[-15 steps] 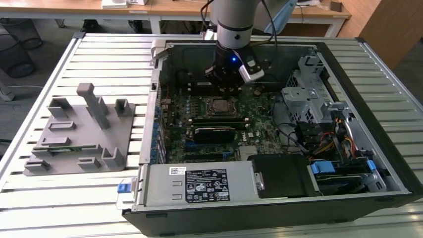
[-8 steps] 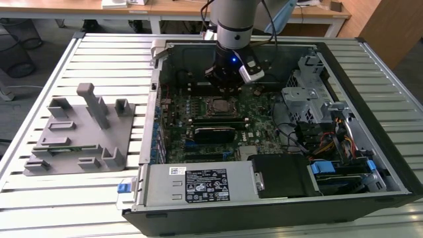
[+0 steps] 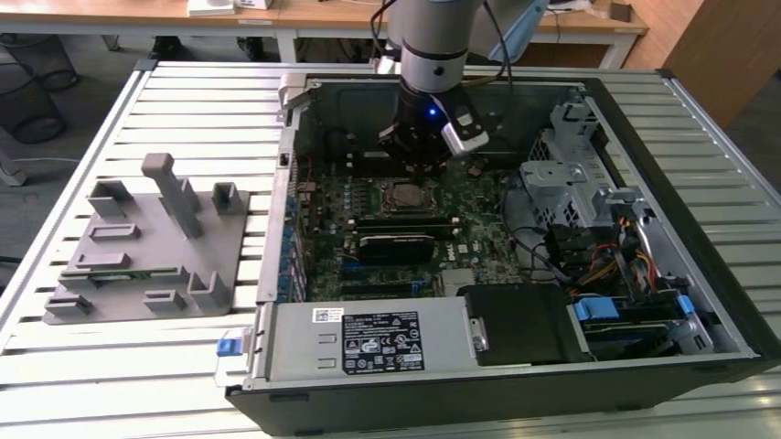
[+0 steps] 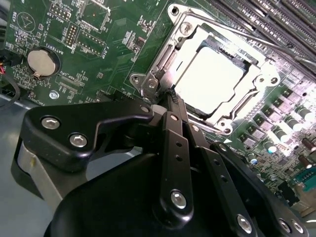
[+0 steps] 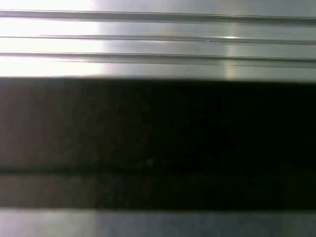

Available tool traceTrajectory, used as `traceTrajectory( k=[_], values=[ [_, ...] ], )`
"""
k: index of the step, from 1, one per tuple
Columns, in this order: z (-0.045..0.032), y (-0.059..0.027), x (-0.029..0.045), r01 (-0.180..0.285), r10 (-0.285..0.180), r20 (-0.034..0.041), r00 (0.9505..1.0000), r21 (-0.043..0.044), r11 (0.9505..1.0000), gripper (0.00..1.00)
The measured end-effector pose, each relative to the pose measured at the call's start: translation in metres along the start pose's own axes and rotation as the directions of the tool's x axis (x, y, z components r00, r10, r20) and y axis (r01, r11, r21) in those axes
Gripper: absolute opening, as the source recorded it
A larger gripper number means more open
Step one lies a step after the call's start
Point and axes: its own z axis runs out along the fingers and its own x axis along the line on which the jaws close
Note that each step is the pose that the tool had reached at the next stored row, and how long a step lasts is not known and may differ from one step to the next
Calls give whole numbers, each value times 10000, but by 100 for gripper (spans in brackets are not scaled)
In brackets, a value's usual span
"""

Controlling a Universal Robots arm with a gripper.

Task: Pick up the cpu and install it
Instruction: 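Install the second cpu locking lever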

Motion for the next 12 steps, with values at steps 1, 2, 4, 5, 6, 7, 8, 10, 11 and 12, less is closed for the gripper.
traceTrajectory(
  k=[1, 2, 4, 5, 6, 7, 8, 10, 11, 12],
  values=[
    [0, -9, 0, 0, 0, 0, 10000, 0, 10000, 11],
    [0, -19, 0, 0, 0, -1, 10000, 1, 10000, 11],
    [0, -39, 0, 0, 0, 0, 10000, 0, 10000, 11],
    [0, -47, 0, -1, 1, 0, 10000, 0, 10000, 11],
    [-1, -56, 0, 0, 0, 0, 10000, 0, 10000, 11],
    [-6, -61, 0, 0, 0, -1, 10000, 2, 10000, 11],
    [-16, -63, 0, -1, 1, 0, 10000, 1, 10000, 11],
    [-62, -65, 0, -2, 2, 0, 10000, 1, 10000, 11],
    [-94, -65, -1, -1, 1, 0, 10000, 0, 10000, 11],
    [-131, -65, -1, -1, 1, 0, 10000, 1, 10000, 11]
  ],
)
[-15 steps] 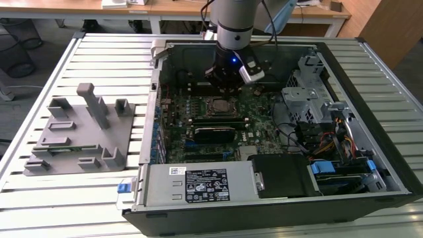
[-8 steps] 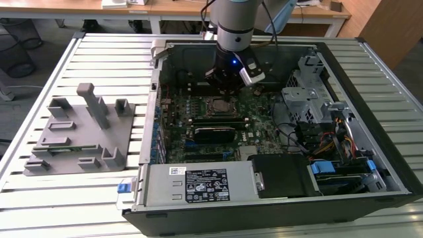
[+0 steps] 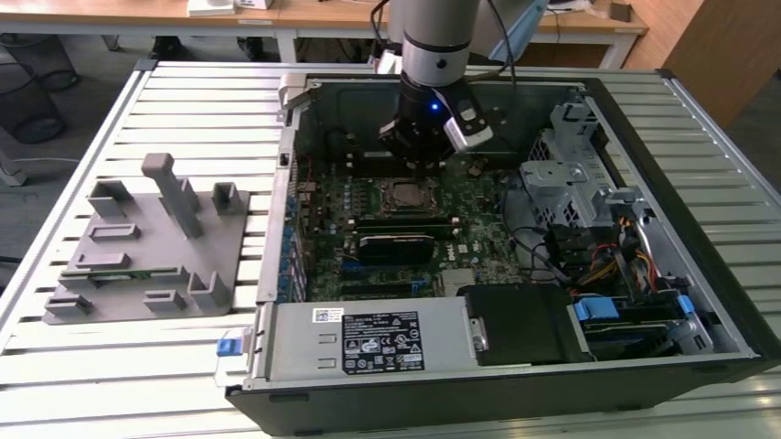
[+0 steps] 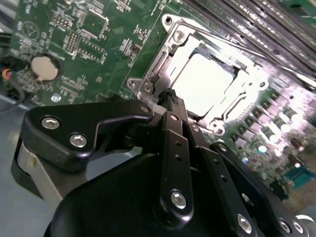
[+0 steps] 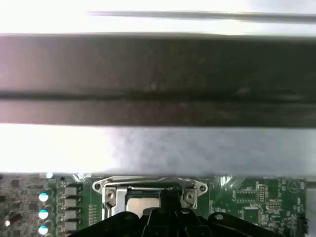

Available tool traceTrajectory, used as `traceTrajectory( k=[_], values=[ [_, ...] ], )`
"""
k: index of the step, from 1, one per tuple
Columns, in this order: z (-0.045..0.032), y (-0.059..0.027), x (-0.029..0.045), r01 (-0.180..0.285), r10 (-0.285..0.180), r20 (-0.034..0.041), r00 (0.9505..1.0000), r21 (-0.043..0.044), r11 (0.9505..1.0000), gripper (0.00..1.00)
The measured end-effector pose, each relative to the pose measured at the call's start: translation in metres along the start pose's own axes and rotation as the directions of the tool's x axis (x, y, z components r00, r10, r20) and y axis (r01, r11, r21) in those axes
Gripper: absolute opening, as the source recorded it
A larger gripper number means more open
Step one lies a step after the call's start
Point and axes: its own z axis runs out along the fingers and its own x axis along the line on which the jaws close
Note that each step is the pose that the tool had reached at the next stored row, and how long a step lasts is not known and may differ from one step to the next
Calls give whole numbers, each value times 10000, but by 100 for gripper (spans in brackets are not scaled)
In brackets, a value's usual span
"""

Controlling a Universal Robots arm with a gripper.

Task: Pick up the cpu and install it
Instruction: 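Install the second cpu locking lever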

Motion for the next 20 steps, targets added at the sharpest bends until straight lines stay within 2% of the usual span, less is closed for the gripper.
traceTrajectory(
  k=[2, 4, 6, 16, 20],
  values=[
    [-69, 0, -1, 0, 0, 0, 10000, 1, 10000, 11],
    [-102, -3, -1, 1, -1, 0, 10000, 0, 10000, 11],
    [-104, -23, -1, 1, -1, 0, 10000, -2, 10000, 11],
    [-95, -316, 1, 1, -1, 1, 10000, -4, 10000, 11],
    [-96, -353, 3, 0, 0, 0, 10000, -5, 10000, 11]
  ],
)
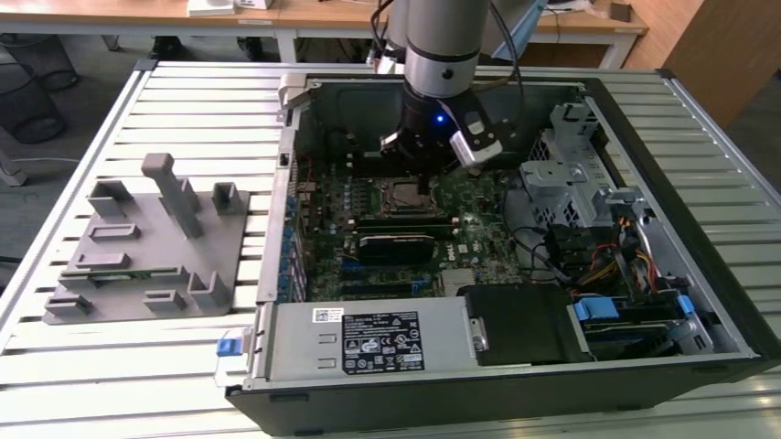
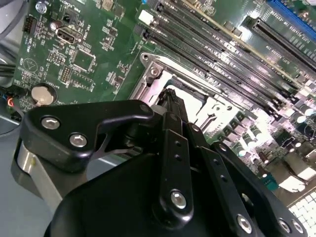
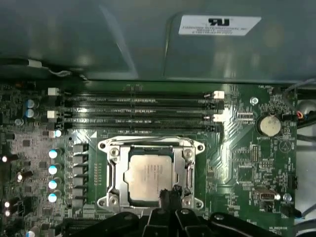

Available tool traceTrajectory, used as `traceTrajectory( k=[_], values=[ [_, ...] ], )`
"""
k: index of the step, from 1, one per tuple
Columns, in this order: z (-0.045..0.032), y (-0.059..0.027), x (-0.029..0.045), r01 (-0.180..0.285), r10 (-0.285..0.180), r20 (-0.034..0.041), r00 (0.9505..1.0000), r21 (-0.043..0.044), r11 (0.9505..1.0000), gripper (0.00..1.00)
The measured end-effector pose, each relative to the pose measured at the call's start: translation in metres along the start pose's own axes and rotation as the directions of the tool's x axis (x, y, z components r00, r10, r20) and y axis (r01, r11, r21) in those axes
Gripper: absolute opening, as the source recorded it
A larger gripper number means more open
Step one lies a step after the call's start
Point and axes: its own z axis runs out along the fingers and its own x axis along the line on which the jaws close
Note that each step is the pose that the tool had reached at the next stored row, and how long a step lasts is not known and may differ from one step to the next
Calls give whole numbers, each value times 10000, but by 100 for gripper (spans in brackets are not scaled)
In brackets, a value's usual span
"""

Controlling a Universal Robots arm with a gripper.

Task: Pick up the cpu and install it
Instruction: 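Install the second cpu locking lever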

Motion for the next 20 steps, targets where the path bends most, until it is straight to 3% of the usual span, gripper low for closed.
traceTrajectory(
  k=[5, 9, 15, 16, 19, 20],
  values=[
    [-129, -1, -1, 0, 0, -1, 10000, 1, 10000, 11],
    [-143, -23, -1, 1, -1, 1, 10000, -2, 10000, 11],
    [-141, -227, 4, 0, 0, 1, 10000, -15, 10000, 11],
    [-140, -244, 6, -1, 1, 1, 10000, -90, 10000, 11],
    [-140, -266, 12, -6, 6, 2, 10000, -615, 9981, 11],
    [-138, -280, 14, -6, 6, -1, 10000, -661, 9978, 11]
  ],
)
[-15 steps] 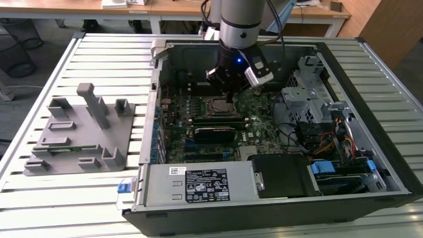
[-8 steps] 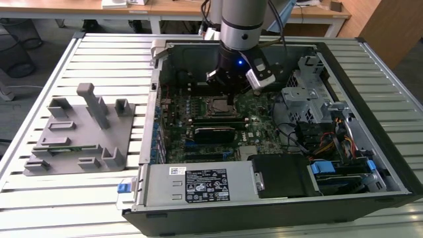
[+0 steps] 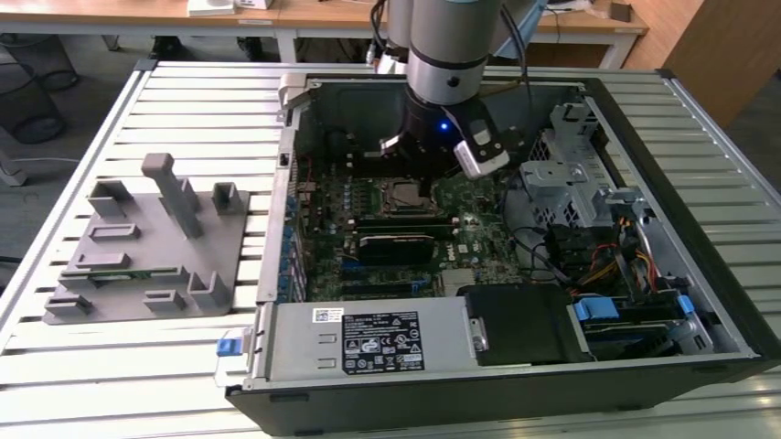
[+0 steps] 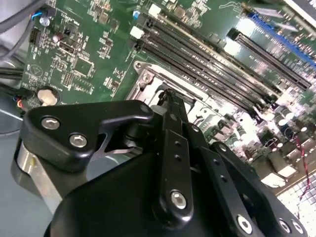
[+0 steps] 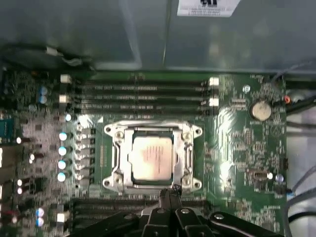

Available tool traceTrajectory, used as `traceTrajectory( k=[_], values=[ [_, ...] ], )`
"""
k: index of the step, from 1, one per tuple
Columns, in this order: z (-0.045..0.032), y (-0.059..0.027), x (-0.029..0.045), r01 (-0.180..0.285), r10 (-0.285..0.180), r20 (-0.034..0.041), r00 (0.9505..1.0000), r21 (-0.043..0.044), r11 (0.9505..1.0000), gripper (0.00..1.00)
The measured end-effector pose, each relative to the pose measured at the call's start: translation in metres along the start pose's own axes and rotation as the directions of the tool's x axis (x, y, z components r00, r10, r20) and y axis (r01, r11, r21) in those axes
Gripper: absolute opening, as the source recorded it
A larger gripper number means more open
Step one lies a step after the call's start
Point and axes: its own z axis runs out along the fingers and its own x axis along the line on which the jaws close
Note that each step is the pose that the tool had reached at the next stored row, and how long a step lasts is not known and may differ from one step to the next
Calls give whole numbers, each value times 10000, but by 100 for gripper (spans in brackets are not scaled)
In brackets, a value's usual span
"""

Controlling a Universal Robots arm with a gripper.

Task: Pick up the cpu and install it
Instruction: 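Install the second cpu locking lever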

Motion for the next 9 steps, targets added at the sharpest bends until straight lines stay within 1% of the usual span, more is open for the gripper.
traceTrajectory(
  k=[5, 7, 9],
  values=[
    [15, -78, 24, -2, 2, -5, 10000, -5, 10000, 11],
    [25, -96, 65, 0, 0, -6, 10000, -4, 10000, 11],
    [35, -109, 125, 0, 0, -5, 10000, -5, 10000, 11]
  ],
)
